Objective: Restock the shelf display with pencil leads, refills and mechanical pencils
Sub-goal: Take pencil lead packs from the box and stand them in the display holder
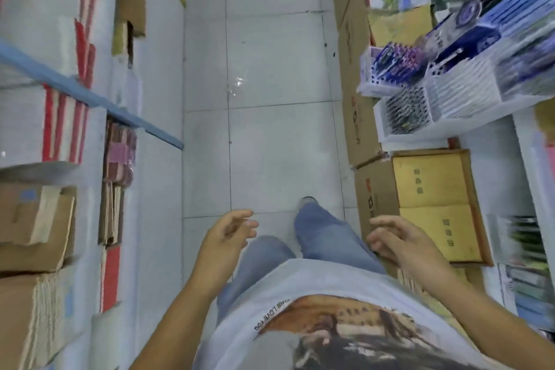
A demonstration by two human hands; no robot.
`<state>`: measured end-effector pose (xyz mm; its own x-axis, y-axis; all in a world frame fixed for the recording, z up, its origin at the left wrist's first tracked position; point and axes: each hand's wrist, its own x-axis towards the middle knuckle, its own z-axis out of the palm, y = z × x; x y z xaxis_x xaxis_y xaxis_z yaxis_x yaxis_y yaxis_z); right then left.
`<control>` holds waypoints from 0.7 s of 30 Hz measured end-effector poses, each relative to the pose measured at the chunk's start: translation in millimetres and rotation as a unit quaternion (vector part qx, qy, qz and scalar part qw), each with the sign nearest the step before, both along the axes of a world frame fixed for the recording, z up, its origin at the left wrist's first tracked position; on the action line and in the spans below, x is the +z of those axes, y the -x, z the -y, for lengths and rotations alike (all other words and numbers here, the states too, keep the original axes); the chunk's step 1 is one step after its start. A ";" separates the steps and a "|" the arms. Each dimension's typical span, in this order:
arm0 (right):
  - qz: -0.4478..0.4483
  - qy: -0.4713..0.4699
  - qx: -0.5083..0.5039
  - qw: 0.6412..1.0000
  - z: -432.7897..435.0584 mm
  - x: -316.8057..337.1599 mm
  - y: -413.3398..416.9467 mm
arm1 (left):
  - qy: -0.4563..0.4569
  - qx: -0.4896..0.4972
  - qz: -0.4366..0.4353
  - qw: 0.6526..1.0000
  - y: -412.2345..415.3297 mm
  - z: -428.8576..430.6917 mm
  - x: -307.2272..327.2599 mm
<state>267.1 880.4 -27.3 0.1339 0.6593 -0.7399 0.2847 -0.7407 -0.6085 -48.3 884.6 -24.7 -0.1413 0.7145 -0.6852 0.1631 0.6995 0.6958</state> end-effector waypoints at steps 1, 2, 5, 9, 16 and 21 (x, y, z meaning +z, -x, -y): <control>0.001 -0.005 0.018 1.000 -34.7 5.6 -0.5 | 0.005 0.012 0.001 1.000 1.0 -21.5 3.8; 0.003 -0.012 0.035 0.999 -70.1 11.0 0.8 | 0.007 0.022 -0.001 1.000 2.6 -42.8 7.5; 0.003 -0.028 0.074 0.997 -172.9 21.6 10.2 | 0.006 0.054 -0.012 0.998 13.1 -104.8 13.8; -0.006 -0.036 0.110 0.993 -297.5 17.9 39.2 | 0.008 0.110 -0.028 0.993 41.6 -189.8 3.3; -0.012 -0.052 0.078 0.996 -491.6 10.6 99.3 | 0.001 0.063 -0.038 0.997 93.3 -397.9 -24.7; -0.009 -0.025 0.024 0.999 -597.7 21.4 100.3 | -0.027 -0.003 -0.020 0.999 105.6 -572.7 -3.2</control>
<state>166.8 1478.1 -5.8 0.0884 0.7008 -0.7079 0.3069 -0.6953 -0.6500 -153.9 1457.3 -27.9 -0.1635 0.7507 -0.6400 0.1948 0.6606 0.7251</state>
